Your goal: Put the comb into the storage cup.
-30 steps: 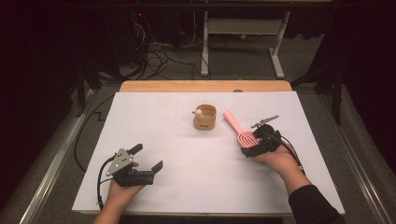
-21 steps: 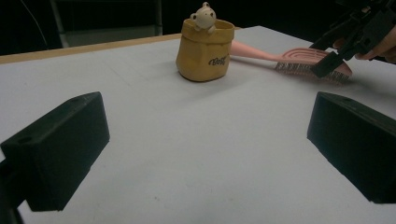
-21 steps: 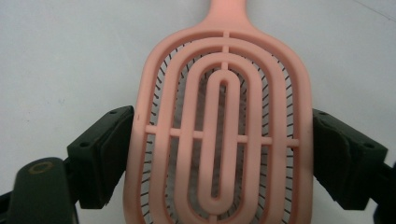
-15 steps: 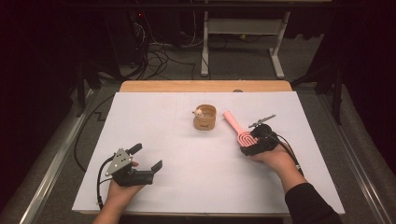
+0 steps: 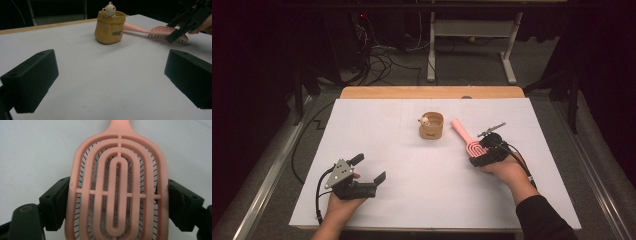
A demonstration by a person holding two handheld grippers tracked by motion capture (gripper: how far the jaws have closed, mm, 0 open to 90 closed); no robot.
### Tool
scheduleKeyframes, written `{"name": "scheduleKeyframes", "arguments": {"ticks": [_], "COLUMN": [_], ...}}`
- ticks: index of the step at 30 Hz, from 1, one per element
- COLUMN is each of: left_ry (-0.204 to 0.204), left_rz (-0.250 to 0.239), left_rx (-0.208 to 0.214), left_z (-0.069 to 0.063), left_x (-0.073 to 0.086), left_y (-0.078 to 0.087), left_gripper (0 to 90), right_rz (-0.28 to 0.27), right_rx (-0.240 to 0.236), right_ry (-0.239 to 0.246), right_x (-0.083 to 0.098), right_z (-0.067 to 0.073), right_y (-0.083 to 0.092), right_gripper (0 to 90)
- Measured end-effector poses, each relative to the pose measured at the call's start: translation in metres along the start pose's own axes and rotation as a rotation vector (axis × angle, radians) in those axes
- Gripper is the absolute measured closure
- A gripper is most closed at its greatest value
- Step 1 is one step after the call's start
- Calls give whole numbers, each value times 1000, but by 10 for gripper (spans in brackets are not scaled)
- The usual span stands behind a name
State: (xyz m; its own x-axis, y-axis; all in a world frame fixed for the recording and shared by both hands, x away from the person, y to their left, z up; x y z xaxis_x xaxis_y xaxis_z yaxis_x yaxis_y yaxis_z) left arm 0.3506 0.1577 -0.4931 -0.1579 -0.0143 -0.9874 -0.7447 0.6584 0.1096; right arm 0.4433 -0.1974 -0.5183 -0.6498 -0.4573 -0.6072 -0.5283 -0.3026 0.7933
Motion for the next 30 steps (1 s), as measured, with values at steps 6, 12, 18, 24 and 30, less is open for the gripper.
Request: {"name": "scheduleKeyframes", "arguments": {"ticks": [6,12,18,24,30], "left_ry": [2,0,1,4,7], "left_rz": [-2,1,1,0,-2], "left_rx": [-1,0,-1,-2,-2], "left_z": [0,1,1,1,1], "left_x": [0,0,0,0,0], "left_y": [0,0,0,0,1], "left_gripper": [0,0,0,0,0], "right_rz": [4,0,5,6,-4], "right_rx": [10,11,8,2,-9], "right_ry": [11,-14,-36,-58,-88], "right_x": [0,0,0,1,-1], "right_z": [0,-1,-1,-1,-1], "right_y": [0,-1,-1,0,0], "right_gripper": [189,196,200,202,203]}}
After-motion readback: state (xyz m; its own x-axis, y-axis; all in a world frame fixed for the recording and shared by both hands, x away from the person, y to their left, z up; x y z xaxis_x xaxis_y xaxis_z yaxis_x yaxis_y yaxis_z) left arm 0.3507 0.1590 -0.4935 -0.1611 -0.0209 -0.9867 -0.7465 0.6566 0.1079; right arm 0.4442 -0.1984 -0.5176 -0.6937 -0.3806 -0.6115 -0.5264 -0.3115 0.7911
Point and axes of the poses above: each handheld gripper's, and its own axes: y roughly backward along the jaws, x roughly out of its underside, z roughly to its left, the point moved 9 cm from there along -y, roughly forward along the jaws, and after that the axes turned 10 degrees about -z, right-handed, at the moved point
